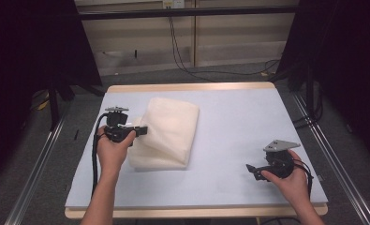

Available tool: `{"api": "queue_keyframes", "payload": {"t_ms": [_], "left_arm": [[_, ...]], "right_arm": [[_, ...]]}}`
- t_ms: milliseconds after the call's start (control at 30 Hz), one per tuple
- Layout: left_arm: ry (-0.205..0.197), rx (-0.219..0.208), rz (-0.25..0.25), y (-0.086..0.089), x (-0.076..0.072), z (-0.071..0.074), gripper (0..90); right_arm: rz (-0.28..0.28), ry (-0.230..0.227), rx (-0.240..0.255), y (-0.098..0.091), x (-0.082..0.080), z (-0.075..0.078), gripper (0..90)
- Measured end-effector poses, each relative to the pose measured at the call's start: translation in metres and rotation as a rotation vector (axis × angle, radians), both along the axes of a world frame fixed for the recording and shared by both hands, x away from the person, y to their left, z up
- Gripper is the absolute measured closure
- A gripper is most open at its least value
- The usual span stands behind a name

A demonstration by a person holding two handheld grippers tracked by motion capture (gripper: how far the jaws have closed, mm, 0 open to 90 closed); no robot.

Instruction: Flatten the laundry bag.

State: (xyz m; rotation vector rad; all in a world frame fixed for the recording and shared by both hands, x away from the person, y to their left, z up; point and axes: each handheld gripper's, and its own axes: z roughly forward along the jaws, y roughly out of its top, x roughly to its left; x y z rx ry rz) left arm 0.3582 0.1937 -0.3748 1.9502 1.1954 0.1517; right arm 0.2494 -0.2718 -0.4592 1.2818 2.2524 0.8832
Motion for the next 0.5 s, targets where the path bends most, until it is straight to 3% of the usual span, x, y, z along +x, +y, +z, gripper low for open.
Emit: {"api": "queue_keyframes", "payload": {"t_ms": [500], "left_arm": [[-0.052,-0.005,-0.097,-0.046,-0.005,0.019,85.6]], "right_arm": [[0.021,-0.002,-0.001,0.005,-0.001,0.0,5.7]]}}
